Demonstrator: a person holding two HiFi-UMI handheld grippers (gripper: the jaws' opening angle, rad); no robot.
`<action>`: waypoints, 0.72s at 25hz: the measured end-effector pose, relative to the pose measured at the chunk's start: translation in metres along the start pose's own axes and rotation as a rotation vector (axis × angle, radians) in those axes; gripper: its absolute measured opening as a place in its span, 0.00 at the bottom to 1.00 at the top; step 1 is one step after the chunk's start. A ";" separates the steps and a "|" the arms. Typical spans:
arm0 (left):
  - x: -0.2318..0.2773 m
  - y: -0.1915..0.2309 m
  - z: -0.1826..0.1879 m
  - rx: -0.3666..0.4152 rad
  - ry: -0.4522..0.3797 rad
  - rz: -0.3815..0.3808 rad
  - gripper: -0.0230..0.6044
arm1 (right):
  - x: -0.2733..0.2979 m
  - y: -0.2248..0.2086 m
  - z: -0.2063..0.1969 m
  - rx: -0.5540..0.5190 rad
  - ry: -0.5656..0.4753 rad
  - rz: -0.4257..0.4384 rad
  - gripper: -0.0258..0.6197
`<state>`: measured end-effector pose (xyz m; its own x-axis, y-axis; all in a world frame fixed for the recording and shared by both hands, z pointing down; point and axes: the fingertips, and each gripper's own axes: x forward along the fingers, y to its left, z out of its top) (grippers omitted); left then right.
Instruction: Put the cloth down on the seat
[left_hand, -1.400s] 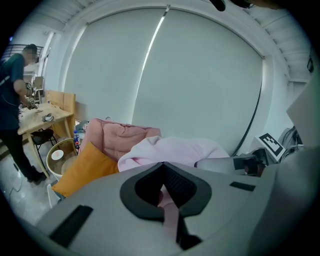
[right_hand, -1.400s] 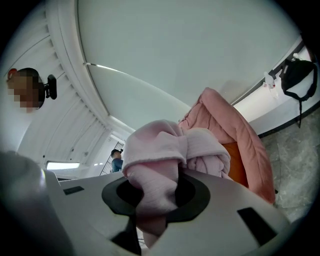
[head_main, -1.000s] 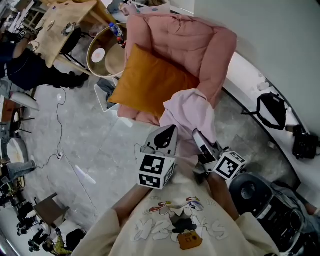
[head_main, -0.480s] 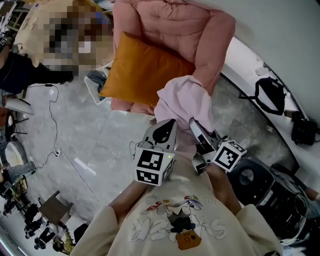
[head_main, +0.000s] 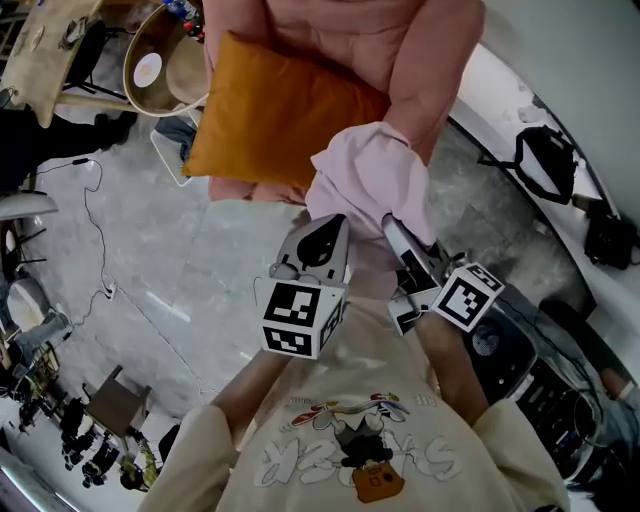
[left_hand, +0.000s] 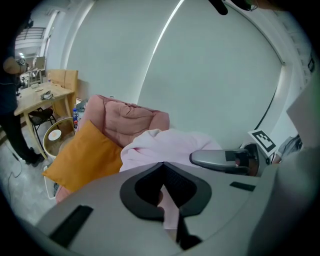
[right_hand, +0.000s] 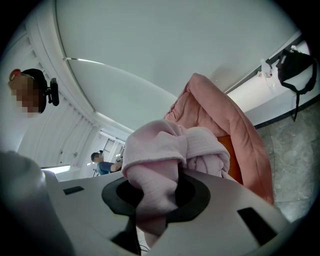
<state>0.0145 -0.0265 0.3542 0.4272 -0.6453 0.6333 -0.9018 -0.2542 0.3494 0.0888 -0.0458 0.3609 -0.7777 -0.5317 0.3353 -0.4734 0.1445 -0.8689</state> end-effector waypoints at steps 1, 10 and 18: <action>0.004 0.004 -0.001 -0.006 0.005 0.000 0.04 | 0.003 -0.004 0.000 0.001 0.004 -0.007 0.23; 0.041 0.028 -0.013 -0.028 0.057 -0.020 0.04 | 0.030 -0.045 0.000 0.026 0.036 -0.071 0.23; 0.072 0.042 -0.020 -0.021 0.116 -0.030 0.04 | 0.048 -0.077 0.000 0.067 0.043 -0.102 0.23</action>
<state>0.0087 -0.0695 0.4287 0.4596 -0.5496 0.6976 -0.8875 -0.2557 0.3832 0.0880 -0.0826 0.4443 -0.7444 -0.5047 0.4372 -0.5236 0.0349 -0.8513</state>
